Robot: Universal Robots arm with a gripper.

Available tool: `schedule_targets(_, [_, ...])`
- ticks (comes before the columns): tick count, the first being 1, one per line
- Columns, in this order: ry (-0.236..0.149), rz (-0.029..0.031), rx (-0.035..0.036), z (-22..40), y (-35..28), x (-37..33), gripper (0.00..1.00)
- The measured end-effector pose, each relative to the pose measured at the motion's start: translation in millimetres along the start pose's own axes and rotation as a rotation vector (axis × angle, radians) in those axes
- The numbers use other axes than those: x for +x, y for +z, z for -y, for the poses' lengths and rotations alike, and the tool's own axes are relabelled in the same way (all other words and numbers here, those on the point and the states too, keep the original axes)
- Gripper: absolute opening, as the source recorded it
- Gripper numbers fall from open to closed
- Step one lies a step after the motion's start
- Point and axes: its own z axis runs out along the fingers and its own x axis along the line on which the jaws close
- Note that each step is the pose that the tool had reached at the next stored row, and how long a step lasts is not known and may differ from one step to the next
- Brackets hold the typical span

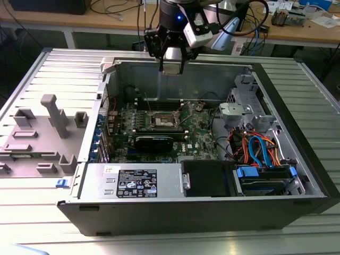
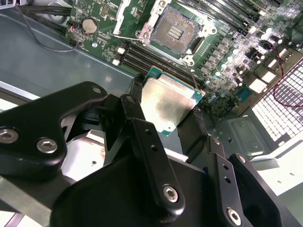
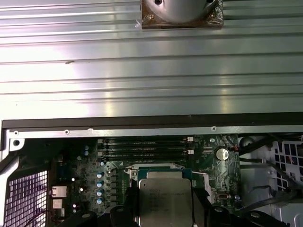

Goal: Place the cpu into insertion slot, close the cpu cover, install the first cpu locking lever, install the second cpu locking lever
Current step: 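Place the cpu into insertion slot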

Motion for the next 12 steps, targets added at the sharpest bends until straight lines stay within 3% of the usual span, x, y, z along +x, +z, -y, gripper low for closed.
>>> schedule_targets(12, [0.000, 0.0000, 0.0006, 0.9, 5.9, 0.6, 0.55])
